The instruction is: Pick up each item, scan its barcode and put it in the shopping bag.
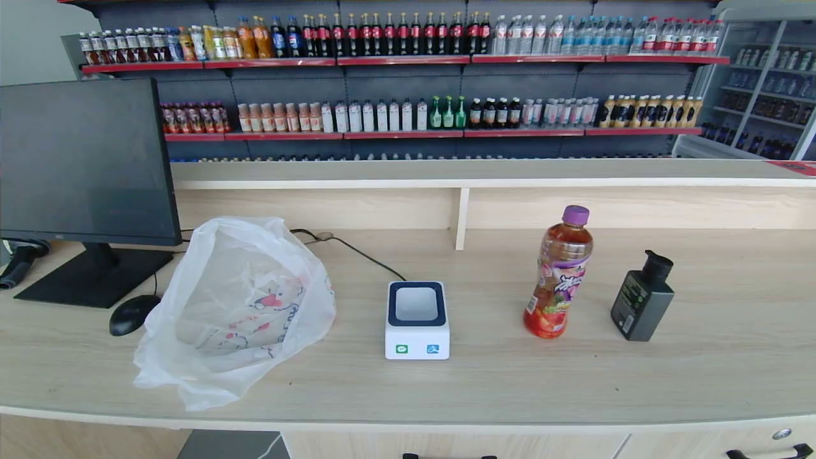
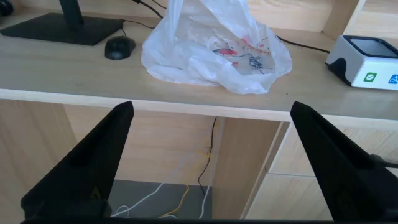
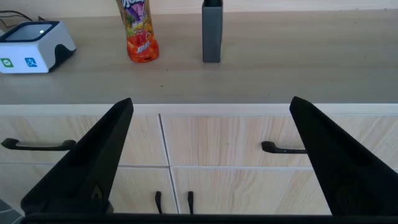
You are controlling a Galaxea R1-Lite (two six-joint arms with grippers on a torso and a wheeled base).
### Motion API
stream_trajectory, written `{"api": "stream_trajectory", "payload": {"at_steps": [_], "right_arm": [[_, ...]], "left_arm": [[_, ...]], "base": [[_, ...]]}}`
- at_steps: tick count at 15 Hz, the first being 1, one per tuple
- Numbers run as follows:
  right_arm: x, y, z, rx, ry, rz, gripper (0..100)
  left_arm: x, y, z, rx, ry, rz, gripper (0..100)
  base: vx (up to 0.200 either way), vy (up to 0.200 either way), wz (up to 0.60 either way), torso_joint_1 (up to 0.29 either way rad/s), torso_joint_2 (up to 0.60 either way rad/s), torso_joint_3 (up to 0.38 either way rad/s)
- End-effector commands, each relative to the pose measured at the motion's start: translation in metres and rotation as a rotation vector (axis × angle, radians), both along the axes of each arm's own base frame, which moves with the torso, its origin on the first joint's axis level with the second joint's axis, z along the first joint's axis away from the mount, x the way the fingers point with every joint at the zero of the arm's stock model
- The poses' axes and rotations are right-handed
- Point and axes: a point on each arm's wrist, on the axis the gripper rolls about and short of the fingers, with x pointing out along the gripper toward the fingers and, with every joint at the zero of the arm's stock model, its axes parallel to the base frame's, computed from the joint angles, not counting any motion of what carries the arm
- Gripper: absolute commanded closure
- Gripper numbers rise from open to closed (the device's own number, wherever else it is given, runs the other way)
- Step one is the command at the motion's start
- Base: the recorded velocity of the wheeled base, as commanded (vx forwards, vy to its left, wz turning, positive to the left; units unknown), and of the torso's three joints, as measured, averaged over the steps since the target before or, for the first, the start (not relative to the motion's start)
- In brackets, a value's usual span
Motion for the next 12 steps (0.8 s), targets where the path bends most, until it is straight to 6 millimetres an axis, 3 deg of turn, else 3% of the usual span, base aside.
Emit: {"api": "stream_trajectory", "payload": {"at_steps": [1,6,10,11,12], "right_arm": [[0.0,0.0,0.0,-0.001,0.0,0.001,0],[0.0,0.0,0.0,-0.039,0.001,0.005,0],[-0.006,0.001,0.03,-0.042,-0.089,0.047,0],[-0.002,0.001,0.053,-0.042,-0.078,0.116,0],[0.001,0.0,0.062,-0.046,-0.073,0.153,0]], "left_arm": [[0.0,0.0,0.0,0.0,-0.001,0.001,0],[0.0,0.0,0.0,0.0,0.001,0.001,0],[0.0,0.0,0.0,0.002,-0.001,-0.001,0],[0.0,0.0,0.0,0.002,-0.001,-0.001,0],[0.0,0.0,0.0,0.003,-0.001,-0.001,0]], "base": [[0.0,0.0,0.0,0.0,0.0,0.0],[0.0,0.0,0.0,0.0,0.0,0.0],[0.0,0.0,0.0,0.0,0.0,0.0],[0.0,0.0,0.0,0.0,0.0,0.0],[0.0,0.0,0.0,0.0,0.0,0.0]]}}
